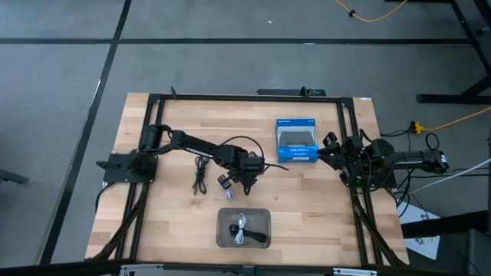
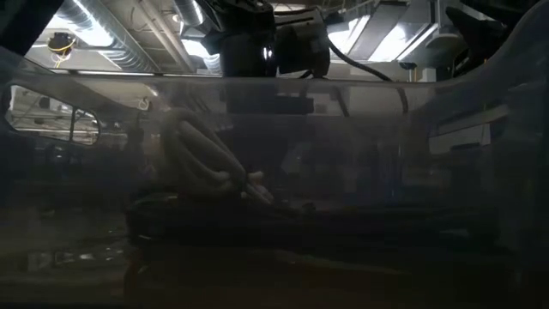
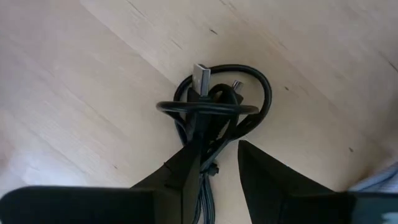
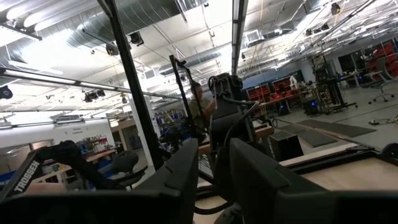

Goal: Pick and place USB-C Cables
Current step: Put the right black charger cable into the black bin

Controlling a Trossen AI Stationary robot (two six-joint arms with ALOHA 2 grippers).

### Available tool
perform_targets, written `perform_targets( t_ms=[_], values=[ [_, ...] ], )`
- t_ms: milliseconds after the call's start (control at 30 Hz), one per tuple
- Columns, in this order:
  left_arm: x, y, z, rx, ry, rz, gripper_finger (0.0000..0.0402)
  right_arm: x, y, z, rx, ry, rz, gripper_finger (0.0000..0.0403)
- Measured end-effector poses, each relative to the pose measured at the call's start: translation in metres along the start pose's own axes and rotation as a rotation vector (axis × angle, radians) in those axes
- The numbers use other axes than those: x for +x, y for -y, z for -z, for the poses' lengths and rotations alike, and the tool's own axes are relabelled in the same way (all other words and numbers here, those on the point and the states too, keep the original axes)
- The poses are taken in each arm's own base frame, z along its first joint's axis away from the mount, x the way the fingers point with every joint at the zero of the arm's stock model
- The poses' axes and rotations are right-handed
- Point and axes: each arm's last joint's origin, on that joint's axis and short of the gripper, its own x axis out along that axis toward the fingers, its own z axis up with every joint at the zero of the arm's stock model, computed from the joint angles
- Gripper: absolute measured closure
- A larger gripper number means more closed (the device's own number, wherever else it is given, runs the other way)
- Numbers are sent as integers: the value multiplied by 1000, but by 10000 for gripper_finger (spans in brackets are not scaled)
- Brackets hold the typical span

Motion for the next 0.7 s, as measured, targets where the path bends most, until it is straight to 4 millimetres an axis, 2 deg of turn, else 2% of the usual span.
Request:
perform_targets(
  t_ms=[167, 333, 433, 567, 700],
  values=[
    [1, -1, -1, -27, 6, -13, 306, 0, 0, 0, 0, 0, 0, 305],
    [3, -6, -5, -140, 52, -63, 386, 0, 0, 0, 0, 1, 0, 305],
    [0, -9, -8, -204, 62, -92, 397, 0, 0, 0, 3, 0, 0, 305],
    [-16, -11, -14, -205, -27, -168, 399, 0, 0, 0, 14, 1, 0, 305],
    [-53, -17, -25, -225, -1, -231, 400, 0, 0, 0, 24, 0, 0, 305]
  ],
)
